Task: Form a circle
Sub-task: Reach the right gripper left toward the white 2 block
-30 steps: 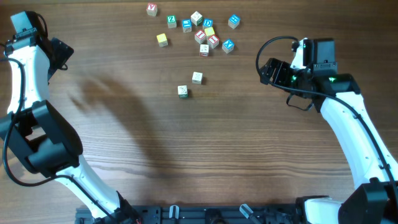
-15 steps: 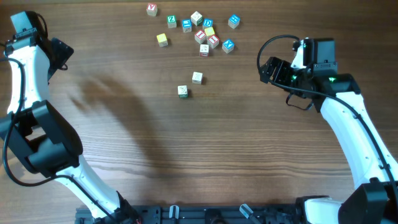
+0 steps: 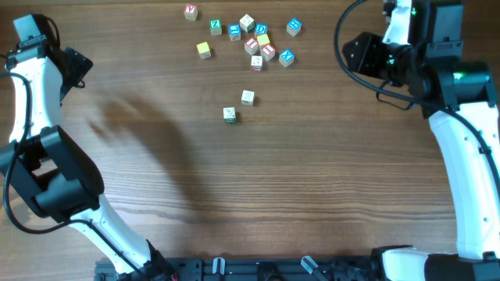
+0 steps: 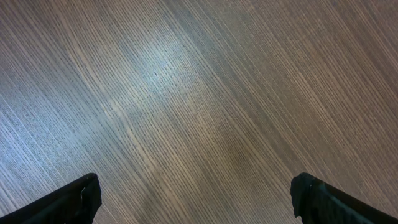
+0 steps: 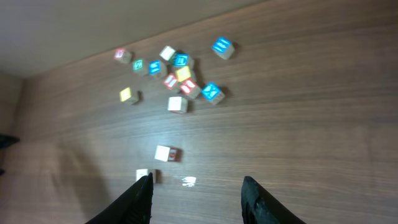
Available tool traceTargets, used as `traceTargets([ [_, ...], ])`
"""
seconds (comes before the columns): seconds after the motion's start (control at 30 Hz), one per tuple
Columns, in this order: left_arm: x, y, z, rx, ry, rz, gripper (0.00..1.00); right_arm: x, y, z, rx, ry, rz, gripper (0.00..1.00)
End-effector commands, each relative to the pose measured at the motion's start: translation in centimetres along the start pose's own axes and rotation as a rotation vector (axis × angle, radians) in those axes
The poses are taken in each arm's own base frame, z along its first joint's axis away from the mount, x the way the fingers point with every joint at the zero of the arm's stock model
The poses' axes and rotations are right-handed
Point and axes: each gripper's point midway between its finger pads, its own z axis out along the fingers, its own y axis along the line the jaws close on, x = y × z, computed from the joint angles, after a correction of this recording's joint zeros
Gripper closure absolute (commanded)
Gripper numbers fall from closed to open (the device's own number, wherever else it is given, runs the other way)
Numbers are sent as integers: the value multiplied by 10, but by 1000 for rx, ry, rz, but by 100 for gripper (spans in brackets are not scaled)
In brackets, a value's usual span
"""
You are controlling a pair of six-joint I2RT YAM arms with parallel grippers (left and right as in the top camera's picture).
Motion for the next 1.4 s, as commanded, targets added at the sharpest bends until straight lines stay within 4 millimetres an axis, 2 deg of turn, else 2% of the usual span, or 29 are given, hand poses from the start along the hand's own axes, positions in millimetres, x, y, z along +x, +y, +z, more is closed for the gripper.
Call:
traceTargets([
  [0.0, -7, -1, -7, 11, -18, -1, 0, 16, 22, 17, 12, 43, -57, 49],
  [0.2, -7, -1, -7, 11, -18, -1, 0, 49, 49, 66, 63, 129, -160, 35],
  [0.33, -7, -1, -7, 11, -18, -1, 0, 75, 66, 108, 61, 190, -184, 28],
  [0.5, -7, -1, -7, 11, -18, -1, 0, 103, 68, 158, 79, 258, -138, 21],
  [0.73, -7, -1, -7, 11, -19, -1, 0, 147, 69, 217, 93, 335, -150, 21],
  [0.87, -7, -1, -7, 11, -18, -1, 1, 162, 78, 240, 80, 330, -182, 21],
  [1.03, -7, -1, -7, 11, -19, -1, 0, 162, 80, 262, 132, 244, -183, 21],
  [1.17, -7, -1, -7, 11, -18, -1, 0, 159, 72, 267, 196, 197, -111, 21],
  [1.37, -7, -1, -7, 11, -18, -1, 0, 165, 66, 270, 209, 196, -72, 24],
])
